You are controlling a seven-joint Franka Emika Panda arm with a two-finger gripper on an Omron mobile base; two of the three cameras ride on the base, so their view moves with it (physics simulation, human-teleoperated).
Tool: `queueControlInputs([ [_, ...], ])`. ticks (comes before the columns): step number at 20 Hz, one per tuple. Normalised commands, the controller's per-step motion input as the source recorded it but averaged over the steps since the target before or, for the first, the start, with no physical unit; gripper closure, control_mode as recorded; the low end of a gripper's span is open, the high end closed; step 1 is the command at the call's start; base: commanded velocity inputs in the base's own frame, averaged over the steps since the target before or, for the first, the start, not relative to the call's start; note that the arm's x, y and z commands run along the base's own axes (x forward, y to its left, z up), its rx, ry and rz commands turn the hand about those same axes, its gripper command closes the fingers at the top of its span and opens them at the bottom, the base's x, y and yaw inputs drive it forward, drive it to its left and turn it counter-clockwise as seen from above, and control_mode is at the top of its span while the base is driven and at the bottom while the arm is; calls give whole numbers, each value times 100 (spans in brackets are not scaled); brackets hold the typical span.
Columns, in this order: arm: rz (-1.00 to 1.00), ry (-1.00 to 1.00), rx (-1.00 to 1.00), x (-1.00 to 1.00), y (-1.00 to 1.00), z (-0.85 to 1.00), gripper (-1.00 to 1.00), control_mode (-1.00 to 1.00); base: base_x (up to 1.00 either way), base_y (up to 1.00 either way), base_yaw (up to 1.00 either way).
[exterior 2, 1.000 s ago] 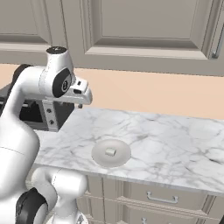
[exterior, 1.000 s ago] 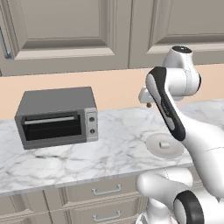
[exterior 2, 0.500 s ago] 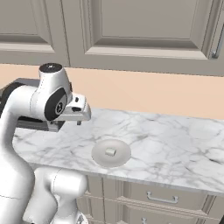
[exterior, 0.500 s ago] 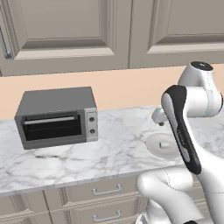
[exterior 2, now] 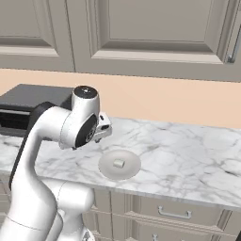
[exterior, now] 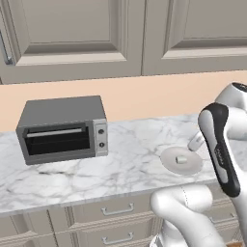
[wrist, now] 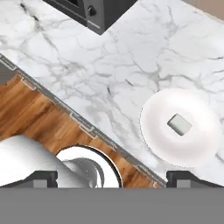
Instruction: Pick up the marshmallow and place it in the cup of hot chocolate on the dining counter.
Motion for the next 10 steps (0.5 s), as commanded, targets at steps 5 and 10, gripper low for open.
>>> queueControlInputs([
  [5, 57, -5, 0, 26, -46, -44, -100, -100, 0, 0, 0],
  [10, 47, -2, 4, 57, -39, -45, -100, -100, 0, 0, 0],
])
